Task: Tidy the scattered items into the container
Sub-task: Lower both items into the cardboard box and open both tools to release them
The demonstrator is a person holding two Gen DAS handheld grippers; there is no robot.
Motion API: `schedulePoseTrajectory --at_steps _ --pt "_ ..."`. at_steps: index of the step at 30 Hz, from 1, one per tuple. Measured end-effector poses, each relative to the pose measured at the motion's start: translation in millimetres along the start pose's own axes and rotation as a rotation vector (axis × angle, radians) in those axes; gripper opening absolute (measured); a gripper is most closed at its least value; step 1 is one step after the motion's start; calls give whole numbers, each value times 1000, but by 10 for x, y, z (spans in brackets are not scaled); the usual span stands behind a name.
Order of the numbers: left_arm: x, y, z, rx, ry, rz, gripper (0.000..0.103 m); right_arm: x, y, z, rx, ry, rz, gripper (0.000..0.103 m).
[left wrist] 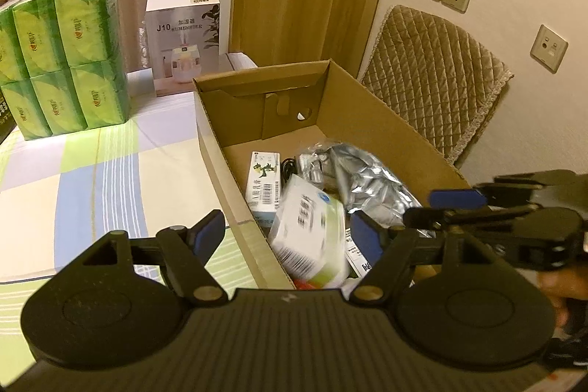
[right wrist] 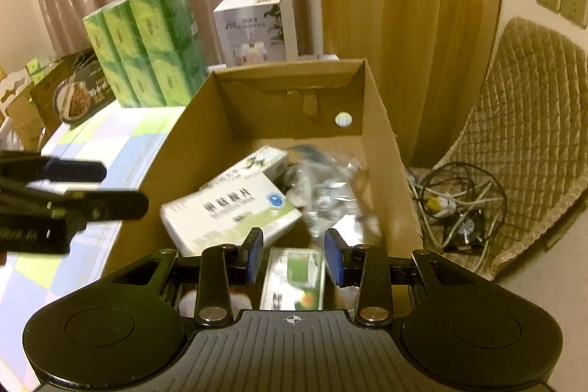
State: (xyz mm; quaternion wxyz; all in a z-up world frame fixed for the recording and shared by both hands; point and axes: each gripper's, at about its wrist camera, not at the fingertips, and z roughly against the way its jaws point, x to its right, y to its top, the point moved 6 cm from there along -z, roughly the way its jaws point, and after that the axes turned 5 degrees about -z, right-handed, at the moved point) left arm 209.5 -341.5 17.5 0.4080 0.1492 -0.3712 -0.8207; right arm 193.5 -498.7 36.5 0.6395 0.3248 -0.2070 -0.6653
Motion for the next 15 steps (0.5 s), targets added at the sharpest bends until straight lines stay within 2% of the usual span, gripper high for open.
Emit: schedulePoseTrajectory --at_steps 5,9,10,13,15 --pt "-35 -14 4 4 6 0 72 -40 15 38 17 -2 12 39" --pt "-29 -32 22 4 2 8 73 -8 -19 125 30 -18 5 64" --pt "-26 -36 34 5 2 11 75 -3 -27 160 34 -21 3 67" --pt "-16 -56 89 13 11 17 84 10 -36 271 52 -32 -3 87" --pt "0 -81 147 20 23 20 89 11 -44 349 66 -44 0 96"
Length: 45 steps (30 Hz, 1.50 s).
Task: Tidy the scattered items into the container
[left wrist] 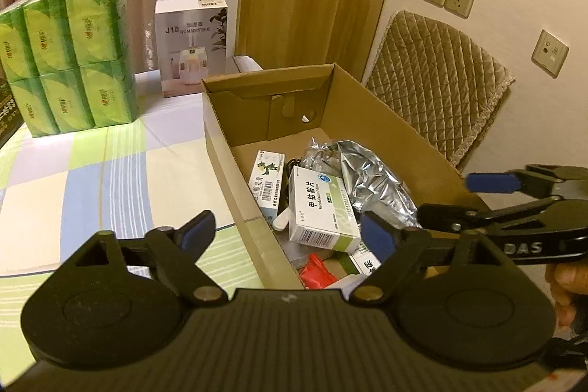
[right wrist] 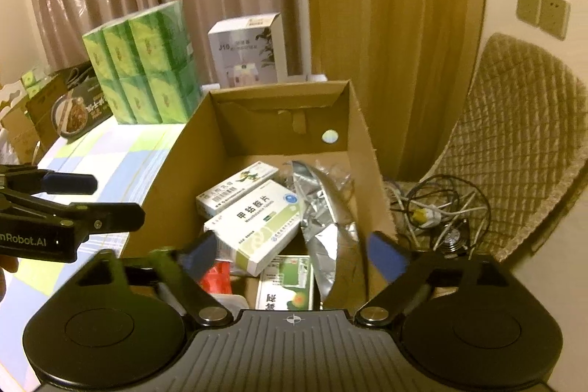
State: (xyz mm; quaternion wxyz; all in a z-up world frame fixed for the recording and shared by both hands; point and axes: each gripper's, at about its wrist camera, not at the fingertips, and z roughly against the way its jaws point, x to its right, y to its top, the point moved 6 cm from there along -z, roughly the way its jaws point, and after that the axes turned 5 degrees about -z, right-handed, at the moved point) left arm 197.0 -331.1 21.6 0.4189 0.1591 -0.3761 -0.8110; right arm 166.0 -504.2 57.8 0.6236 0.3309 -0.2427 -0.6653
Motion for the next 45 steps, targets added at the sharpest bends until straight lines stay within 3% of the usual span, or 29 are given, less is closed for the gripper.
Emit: schedulePoseTrajectory --at_steps 2,7,25,45 --pt "19 -19 48 3 5 3 93 -2 -15 81 7 -14 7 101" --pt "56 -101 193 6 17 28 101 -23 -86 275 2 -31 16 101" --pt "256 -398 786 -5 103 82 102 -96 -452 897 -9 -35 -12 101" --pt "663 -736 1657 30 133 146 102 -242 -868 1835 24 -26 -46 101"
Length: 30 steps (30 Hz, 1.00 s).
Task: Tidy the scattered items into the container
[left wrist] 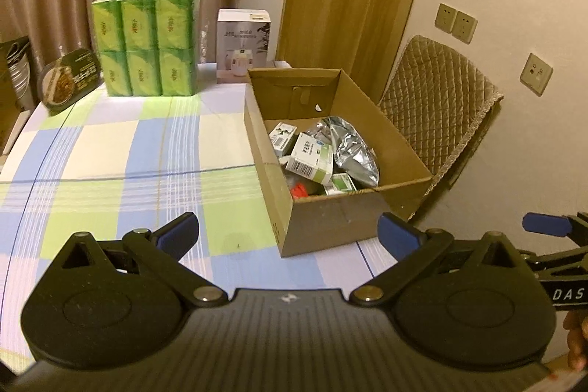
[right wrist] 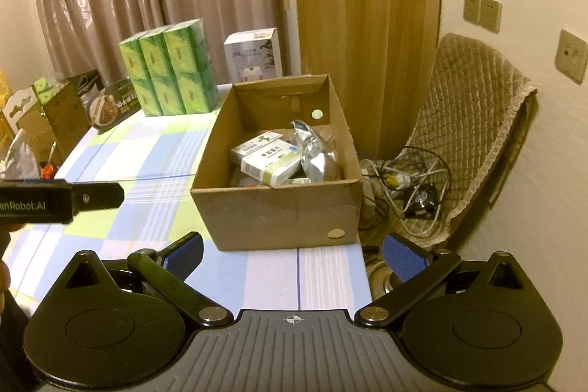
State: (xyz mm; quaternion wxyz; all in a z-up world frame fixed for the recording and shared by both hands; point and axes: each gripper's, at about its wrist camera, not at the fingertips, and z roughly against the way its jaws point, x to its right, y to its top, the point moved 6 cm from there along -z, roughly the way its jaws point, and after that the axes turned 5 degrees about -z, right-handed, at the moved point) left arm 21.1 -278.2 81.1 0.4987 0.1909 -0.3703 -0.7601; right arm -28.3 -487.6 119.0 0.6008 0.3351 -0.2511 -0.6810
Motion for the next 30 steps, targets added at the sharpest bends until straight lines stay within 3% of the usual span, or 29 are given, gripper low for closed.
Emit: schedulePoseTrajectory --at_steps 4,10,30 --pt "40 -127 77 -32 -30 26 102 -25 -43 139 13 -1 3 101" --pt "13 -223 150 -38 -16 30 102 -92 -89 230 21 9 11 101" --pt "-10 -211 158 -24 -1 24 102 -131 -90 225 20 17 16 101"
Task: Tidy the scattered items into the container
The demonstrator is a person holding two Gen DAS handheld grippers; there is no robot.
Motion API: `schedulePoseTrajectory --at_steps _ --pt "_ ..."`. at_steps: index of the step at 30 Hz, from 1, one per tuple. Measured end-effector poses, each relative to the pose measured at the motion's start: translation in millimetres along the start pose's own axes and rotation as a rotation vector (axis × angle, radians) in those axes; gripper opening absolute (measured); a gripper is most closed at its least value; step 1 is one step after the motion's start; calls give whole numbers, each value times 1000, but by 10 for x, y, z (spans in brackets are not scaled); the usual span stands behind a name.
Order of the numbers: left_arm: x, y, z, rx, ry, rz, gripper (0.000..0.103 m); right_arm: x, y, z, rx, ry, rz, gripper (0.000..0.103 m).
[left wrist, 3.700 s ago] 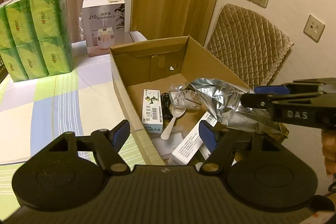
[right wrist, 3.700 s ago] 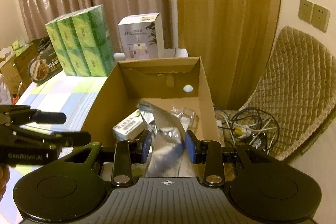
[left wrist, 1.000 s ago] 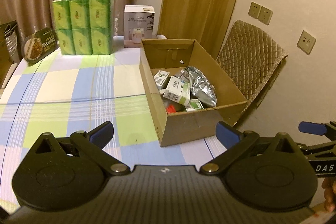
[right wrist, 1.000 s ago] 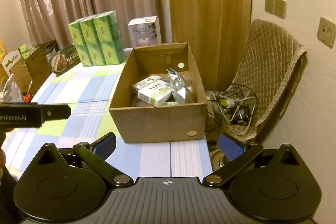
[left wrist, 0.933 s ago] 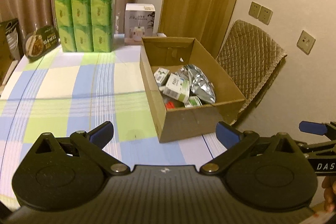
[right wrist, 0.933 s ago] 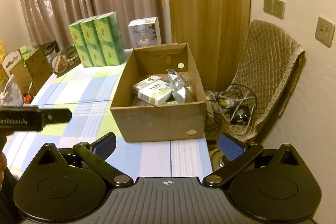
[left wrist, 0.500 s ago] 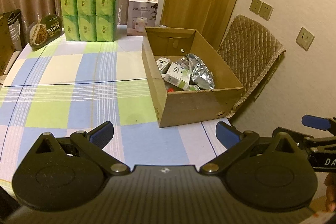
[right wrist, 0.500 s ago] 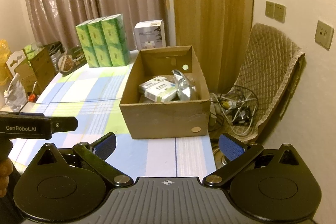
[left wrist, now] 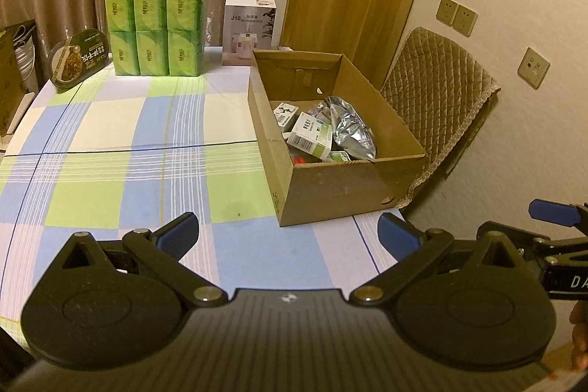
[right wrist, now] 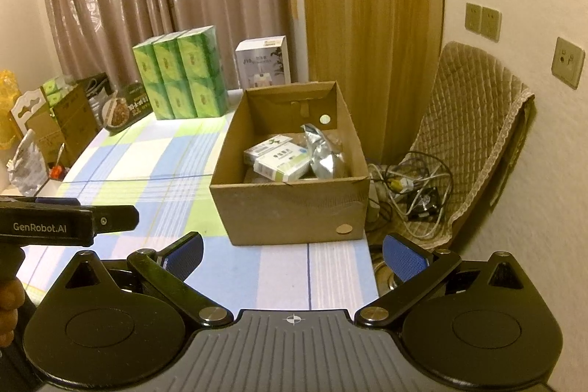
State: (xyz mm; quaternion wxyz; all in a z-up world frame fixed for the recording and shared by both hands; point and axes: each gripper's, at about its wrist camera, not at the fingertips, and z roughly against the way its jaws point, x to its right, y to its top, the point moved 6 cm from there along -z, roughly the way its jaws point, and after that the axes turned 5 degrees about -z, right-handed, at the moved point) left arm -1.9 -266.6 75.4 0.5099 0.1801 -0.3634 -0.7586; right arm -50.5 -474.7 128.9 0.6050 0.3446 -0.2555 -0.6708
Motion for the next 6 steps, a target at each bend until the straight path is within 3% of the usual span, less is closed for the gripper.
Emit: schedulePoseTrajectory --at_steps 6 --pt "-3 5 -35 4 -11 2 102 9 -16 -39 -6 -4 -1 101"
